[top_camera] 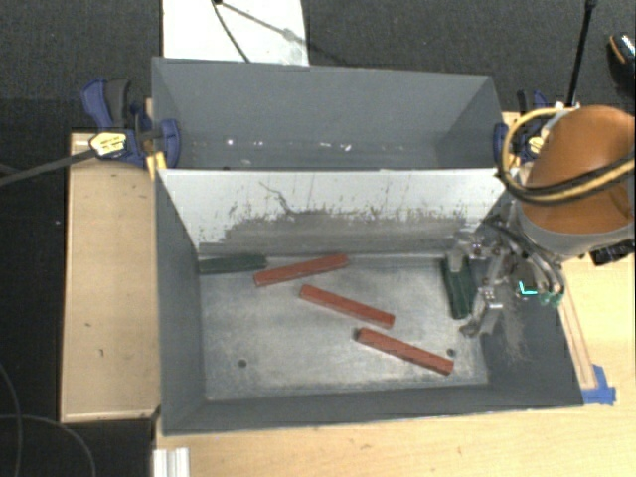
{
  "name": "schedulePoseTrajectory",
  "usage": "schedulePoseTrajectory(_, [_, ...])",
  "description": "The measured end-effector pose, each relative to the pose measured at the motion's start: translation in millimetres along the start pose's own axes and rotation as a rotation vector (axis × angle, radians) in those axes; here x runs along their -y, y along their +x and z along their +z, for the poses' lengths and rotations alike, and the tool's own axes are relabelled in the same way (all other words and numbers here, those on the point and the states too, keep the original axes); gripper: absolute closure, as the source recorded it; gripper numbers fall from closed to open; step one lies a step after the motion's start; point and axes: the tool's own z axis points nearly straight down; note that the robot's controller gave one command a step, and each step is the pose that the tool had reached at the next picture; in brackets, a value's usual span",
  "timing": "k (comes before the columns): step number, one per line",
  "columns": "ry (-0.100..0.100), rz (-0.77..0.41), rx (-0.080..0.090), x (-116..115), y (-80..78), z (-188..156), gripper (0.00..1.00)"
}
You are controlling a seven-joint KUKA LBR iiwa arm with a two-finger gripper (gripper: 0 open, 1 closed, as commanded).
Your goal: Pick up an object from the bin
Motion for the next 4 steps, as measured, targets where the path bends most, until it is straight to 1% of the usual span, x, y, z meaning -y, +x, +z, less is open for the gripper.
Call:
schedulePoseTrajectory(1, [0.0, -0.033, -0.002, -26, 20.8, 121, 0.0])
schedulePoseTrajectory(2, [0.002, -0.037, 0.004, -25, 18.1, 116, 1.0])
schedulePoseTrajectory(3, [0.001, -0.038, 0.008, -26, 17.5, 116, 0.0])
schedulePoseTrajectory(4, [-0.001, -0.164, 0.014, -86, -50.0, 115, 0.0])
